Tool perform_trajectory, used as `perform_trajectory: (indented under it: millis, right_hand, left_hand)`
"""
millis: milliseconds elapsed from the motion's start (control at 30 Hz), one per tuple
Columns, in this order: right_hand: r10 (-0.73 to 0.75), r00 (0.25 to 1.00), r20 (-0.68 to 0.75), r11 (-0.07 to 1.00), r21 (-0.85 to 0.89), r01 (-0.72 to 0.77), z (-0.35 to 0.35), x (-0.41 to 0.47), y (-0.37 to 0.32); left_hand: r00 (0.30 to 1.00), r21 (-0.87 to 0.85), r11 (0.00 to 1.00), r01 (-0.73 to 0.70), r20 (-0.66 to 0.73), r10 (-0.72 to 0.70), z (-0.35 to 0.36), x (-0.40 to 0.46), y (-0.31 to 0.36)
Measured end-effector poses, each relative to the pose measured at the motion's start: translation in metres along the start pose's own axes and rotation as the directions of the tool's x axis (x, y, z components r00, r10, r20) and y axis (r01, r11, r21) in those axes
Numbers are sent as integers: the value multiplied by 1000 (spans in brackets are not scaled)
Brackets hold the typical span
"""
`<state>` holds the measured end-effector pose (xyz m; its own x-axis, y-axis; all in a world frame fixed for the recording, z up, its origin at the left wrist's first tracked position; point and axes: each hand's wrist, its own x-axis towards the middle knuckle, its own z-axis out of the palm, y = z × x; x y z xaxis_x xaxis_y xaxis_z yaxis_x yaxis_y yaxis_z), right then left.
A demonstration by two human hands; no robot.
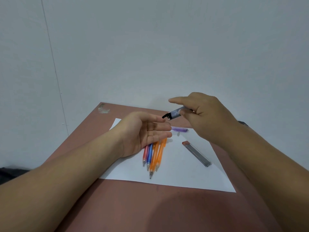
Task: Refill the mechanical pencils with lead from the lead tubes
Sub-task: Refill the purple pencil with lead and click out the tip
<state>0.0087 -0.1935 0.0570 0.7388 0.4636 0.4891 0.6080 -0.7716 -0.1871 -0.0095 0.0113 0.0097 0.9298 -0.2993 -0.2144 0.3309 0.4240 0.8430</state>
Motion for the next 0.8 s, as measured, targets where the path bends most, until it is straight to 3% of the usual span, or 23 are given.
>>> perform_trajectory:
  millis: [800]
  right_hand:
    - [-29, 998, -55, 999, 15, 30, 10, -1, 3]
  left_hand:
    - [997, 132, 989, -72, 9, 72, -2, 5, -6]
